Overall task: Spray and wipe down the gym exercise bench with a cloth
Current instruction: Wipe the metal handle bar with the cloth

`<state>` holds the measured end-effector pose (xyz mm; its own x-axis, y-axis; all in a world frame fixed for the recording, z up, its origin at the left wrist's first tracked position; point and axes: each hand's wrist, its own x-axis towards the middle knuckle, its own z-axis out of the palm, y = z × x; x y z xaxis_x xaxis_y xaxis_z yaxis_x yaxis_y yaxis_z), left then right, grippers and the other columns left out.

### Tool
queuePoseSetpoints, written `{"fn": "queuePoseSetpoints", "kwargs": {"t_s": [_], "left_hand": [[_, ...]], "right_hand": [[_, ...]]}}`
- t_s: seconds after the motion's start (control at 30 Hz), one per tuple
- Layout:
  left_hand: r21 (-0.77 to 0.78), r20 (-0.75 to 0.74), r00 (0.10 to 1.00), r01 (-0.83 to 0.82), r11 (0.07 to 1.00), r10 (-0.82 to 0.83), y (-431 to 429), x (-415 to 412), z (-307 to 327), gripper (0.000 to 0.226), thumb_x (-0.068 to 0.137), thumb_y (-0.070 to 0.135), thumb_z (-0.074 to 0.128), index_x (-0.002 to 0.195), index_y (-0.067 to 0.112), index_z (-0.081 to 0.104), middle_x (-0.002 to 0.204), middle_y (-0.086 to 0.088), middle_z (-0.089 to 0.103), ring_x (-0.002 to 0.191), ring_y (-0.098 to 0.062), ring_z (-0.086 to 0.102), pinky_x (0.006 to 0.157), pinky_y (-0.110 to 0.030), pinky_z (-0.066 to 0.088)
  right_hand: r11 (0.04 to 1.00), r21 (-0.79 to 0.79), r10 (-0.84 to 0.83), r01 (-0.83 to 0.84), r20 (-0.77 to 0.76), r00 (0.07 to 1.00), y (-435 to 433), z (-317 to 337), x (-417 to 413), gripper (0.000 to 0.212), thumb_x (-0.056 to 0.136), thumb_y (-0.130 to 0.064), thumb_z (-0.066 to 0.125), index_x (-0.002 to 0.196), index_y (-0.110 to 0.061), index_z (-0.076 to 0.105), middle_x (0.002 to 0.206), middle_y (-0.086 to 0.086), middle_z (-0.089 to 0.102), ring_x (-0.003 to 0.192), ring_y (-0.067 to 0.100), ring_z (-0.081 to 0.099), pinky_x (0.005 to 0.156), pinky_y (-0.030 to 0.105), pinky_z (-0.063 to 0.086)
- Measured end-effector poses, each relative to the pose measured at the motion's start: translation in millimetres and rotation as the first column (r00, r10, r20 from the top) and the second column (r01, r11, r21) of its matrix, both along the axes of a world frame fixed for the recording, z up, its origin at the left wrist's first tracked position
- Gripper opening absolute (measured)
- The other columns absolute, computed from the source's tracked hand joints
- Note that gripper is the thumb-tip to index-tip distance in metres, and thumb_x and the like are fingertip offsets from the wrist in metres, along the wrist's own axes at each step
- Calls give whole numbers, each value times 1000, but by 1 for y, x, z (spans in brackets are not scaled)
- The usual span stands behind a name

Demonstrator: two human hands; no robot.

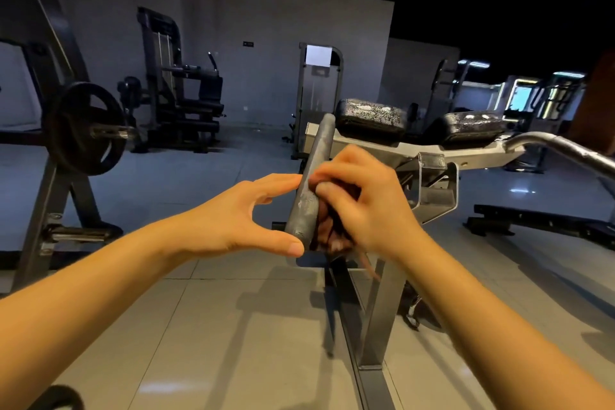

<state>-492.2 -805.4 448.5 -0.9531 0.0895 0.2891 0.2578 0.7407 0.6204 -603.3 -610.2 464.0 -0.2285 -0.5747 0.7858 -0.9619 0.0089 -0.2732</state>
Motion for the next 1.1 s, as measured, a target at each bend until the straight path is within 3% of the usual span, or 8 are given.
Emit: {"fn": "queuePoseSetpoints", "kwargs": {"t_s": [0.13, 0.3, 0.4, 0.6, 0.7, 0.8, 0.9, 1.1], "left_hand": [[9, 28, 999, -23, 1000, 23, 0, 1, 2, 92, 65, 72, 78, 147, 60, 37, 151, 40, 36, 144, 3, 34, 123, -39, 28], [54, 39, 999, -15, 998, 13, -1, 2, -3, 93, 65, 67, 81, 147, 59, 38, 151, 39, 36, 145, -5, 35, 123, -49, 28], [68, 28, 1000, 2, 998, -4, 2, 1, -2, 92, 65, 66, 81, 147, 58, 39, 150, 40, 36, 144, -1, 35, 121, -41, 28], [-3, 17, 999, -51, 999, 51, -7, -3, 0, 108, 56, 78, 81, 151, 53, 35, 155, 41, 27, 144, 17, 22, 124, -32, 20], [-12, 6, 999, -36, 999, 36, -11, -3, 0, 110, 56, 80, 81, 151, 53, 34, 151, 45, 25, 137, 26, 19, 114, -18, 19], [-6, -33, 999, -13, 1000, 13, -14, -6, -4, 109, 57, 80, 81, 151, 53, 35, 149, 45, 28, 138, 21, 26, 113, -17, 23], [-1, -68, 997, 25, 1000, -25, -14, -9, -6, 89, 61, 71, 84, 139, 61, 40, 142, 48, 31, 133, 23, 30, 104, -7, 29], [6, -65, 998, 18, 1000, -18, -15, -9, -7, 106, 60, 70, 82, 152, 51, 32, 146, 48, 24, 133, 29, 22, 97, 0, 24]], "right_hand": [[984, -3, -177, 177, 15, 984, -28, 19, -35, 14, 97, -12, 66, 107, -11, 76, 97, -7, 53, 91, 10, 54, 88, 31, 50], [991, 134, 31, -22, -69, 997, 12, -3, 20, 13, 96, -8, 67, 104, -12, 76, 97, -3, 56, 91, 10, 56, 82, 17, 45], [977, 215, 41, -8, -150, 988, 16, 12, 6, 14, 96, -13, 68, 106, -17, 75, 100, -3, 57, 95, 12, 57, 86, 25, 49], [906, 221, -349, 362, -95, 932, -48, 65, -91, 17, 100, -19, 64, 109, -18, 78, 105, 7, 63, 101, 21, 56, 98, 46, 46], [912, 201, -356, 356, -40, 934, -53, 60, -83, 15, 99, -16, 64, 106, -15, 77, 103, 5, 60, 98, 19, 55, 95, 42, 48], [947, 248, -189, 204, -84, 978, -20, 40, -34, 13, 97, -12, 66, 103, -17, 77, 100, -6, 58, 95, 6, 54, 87, 21, 45], [944, 311, -66, 113, -160, 985, 2, 31, -13, 14, 96, -14, 68, 107, -20, 76, 102, -10, 58, 99, 6, 56, 88, 18, 47], [865, 307, -332, 397, -244, 911, -64, 78, -103, 14, 98, -18, 66, 105, -18, 79, 98, 3, 59, 97, 24, 56, 82, 33, 43]]}}
